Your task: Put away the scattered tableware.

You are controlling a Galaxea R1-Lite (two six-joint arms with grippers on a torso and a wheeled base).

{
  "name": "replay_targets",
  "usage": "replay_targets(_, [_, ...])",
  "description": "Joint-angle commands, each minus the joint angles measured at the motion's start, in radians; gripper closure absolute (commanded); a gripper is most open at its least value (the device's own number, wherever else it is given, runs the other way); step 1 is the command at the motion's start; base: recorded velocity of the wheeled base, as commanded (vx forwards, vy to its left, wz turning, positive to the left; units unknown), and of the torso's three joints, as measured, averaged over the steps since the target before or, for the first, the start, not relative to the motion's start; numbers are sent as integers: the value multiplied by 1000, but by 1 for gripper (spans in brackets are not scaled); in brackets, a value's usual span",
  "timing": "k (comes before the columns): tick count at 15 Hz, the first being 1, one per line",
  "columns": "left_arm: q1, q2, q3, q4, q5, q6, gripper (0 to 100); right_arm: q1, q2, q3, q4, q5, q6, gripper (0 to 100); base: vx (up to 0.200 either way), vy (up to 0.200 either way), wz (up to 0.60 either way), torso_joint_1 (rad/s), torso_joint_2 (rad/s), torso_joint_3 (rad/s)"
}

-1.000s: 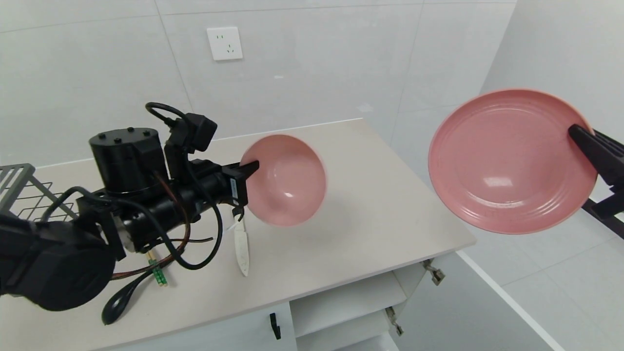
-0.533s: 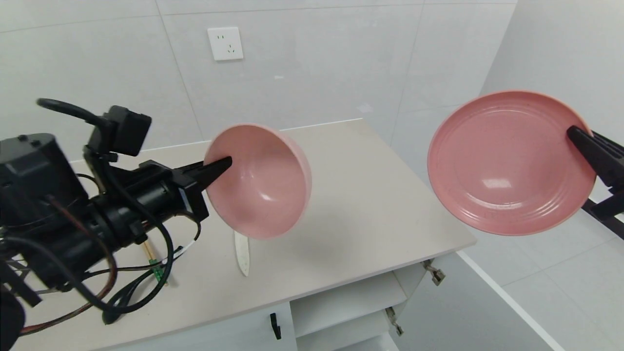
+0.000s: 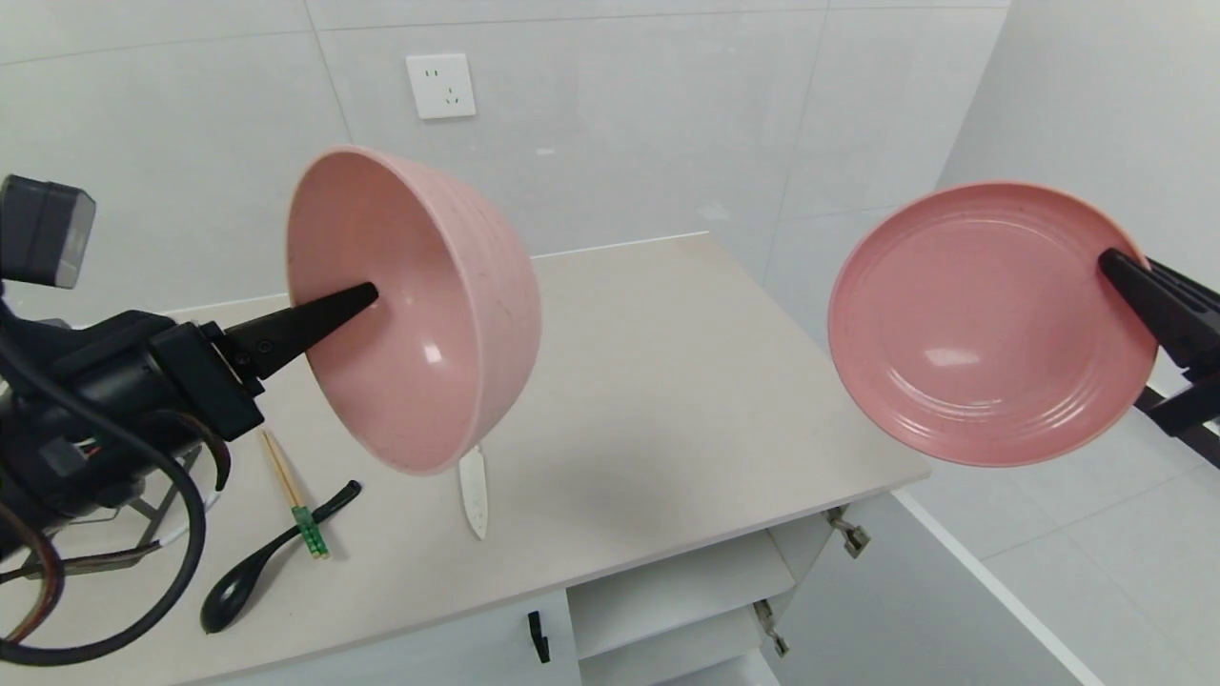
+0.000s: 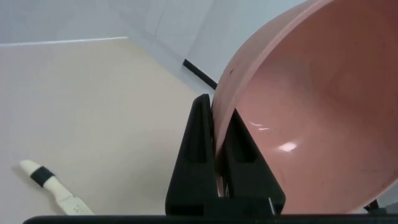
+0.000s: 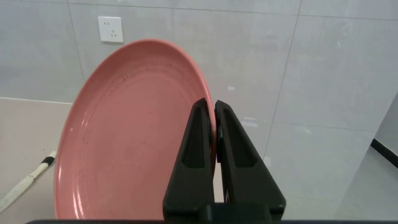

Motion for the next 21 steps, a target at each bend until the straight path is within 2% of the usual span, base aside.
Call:
replay_targets(1, [9,57,6,5,14,-14,100,1,4,0,-1,1,0,100,0,0,0,0,0,0])
replay_targets(2, [12,77,3,6,15,-17,100,1,4,-2,-1,1,0,100,0,0,0,0,0,0])
replay_targets(4, [20,100,-19,32,38,-46,100,17,6,-5,-1,12,0,100,0,0,0,0,0,0])
replay_targets(5, [17,95,-14,81,65,-43,100,47,7,-16,-1,13,9,100,0,0,0,0,0,0])
replay_targets(6, [9,91,-11,101,104,-39,100,48,7,-20,4,4,14,100,0,0,0,0,0,0])
replay_targets(7, [4,91,-5,106,120,-37,100,48,7,-23,5,-7,16,100,0,0,0,0,0,0])
replay_targets(8, [-22,92,8,104,137,-14,100,67,6,-34,10,-39,29,100,0,0,0,0,0,0])
replay_targets(9, [-28,88,21,124,146,50,100,91,6,-28,10,-51,31,100,0,0,0,0,0,0])
replay_targets(10, [-32,92,47,150,210,184,100,119,6,-14,13,-68,31,100,0,0,0,0,0,0])
replay_targets(11, [-35,95,55,158,272,234,100,128,6,-10,18,-76,29,100,0,0,0,0,0,0])
replay_targets(12, [-57,101,64,153,408,299,100,154,7,-7,32,-82,29,100,0,0,0,0,0,0])
replay_targets(13, [-89,97,57,150,519,314,100,202,9,-2,41,-83,32,100,0,0,0,0,0,0])
replay_targets(14, [-89,100,47,153,542,323,100,237,15,6,39,-87,40,100,0,0,0,0,0,0])
replay_targets(15, [-81,104,52,160,545,348,100,238,29,13,41,-88,45,100,0,0,0,0,0,0])
replay_targets(17, [-78,134,75,129,537,368,100,234,72,30,35,-88,51,100,0,0,0,0,0,0])
replay_targets(19, [-121,135,124,46,539,375,100,241,75,61,32,-88,48,100,0,0,0,0,0,0])
replay_targets(20, [-127,132,155,8,543,391,100,249,76,56,30,-87,51,100,0,0,0,0,0,0])
replay_targets(21, [-127,129,176,-17,549,435,100,251,79,53,29,-85,48,100,0,0,0,0,0,0])
